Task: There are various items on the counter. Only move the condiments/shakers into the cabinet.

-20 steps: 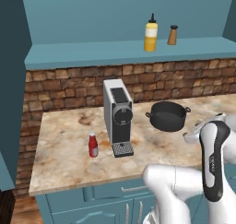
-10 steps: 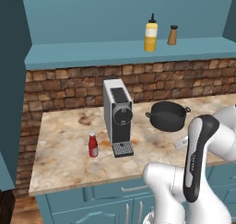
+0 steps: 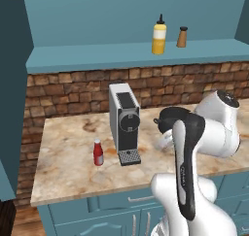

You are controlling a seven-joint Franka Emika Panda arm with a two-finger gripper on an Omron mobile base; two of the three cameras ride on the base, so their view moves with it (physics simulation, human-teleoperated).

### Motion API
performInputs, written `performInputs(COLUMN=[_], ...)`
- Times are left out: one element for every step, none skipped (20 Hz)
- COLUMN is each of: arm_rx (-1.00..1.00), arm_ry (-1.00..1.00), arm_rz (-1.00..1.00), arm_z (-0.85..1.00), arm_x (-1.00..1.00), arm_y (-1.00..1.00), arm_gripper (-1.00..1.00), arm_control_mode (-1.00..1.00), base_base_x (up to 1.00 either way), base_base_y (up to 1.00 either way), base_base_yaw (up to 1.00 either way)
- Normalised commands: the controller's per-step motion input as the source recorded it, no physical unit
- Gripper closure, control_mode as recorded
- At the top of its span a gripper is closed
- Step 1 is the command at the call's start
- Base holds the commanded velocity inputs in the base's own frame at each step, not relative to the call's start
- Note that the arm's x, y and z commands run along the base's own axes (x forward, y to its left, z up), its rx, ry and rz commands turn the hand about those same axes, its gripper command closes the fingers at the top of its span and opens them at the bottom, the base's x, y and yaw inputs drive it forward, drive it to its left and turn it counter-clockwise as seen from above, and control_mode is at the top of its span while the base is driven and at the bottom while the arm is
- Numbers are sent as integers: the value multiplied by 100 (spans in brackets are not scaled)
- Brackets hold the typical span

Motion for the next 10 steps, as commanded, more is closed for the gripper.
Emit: performInputs(arm_rx=[-20, -19, -17, -15, -10, -3, -1, 0, 0, 0], arm_ry=[-49, -50, -52, -51, -45, -38, -34, -29, -24, -13], arm_rz=[-15, -17, -19, -20, -21, -21, -20, -18, -13, -10], arm_z=[-33, -23, -16, -14, -27, -48, -68, -74, -61, -54], arm_x=[-56, -46, -37, -30, -20, -19, -19, -20, -23, -2], arm_y=[100, 100, 100, 100, 100, 100, 100, 100, 100, 100], arm_gripper=[-100, -100, -100, -100, -100, -100, -100, -100, -100, -100], arm_control_mode=[-100, -100, -100, -100, -100, -100, -100, -100, -100, -100], base_base_x=[0, 0, 0, 0, 0, 0, 0, 0, 0, 0], base_base_y=[0, 0, 0, 0, 0, 0, 0, 0, 0, 0], base_base_yaw=[0, 0, 0, 0, 0, 0, 0, 0, 0, 0])
